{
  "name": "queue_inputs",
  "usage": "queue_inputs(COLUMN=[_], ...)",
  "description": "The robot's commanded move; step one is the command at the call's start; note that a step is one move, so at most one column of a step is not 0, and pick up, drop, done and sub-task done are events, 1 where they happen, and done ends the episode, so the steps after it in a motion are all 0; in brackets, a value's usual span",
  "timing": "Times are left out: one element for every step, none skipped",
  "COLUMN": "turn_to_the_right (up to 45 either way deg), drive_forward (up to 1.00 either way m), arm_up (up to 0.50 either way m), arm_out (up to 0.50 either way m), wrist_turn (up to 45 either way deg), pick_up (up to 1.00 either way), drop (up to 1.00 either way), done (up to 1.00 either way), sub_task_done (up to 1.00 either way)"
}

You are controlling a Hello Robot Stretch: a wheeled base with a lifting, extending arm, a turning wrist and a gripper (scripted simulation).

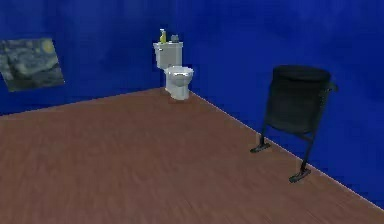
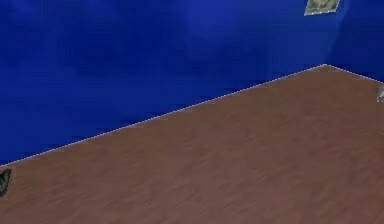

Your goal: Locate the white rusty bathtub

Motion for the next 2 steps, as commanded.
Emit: queue_inputs(turn_to_the_right=[-45.0, -45.0], drive_forward=[0.00, 0.00], arm_up=[0.00, 0.00], arm_out=[0.00, 0.00], wrist_turn=[0.0, 0.0], pick_up=[0.00, 0.00], drop=[0.00, 0.00], done=[0.00, 0.00], sub_task_done=[0.00, 0.00])
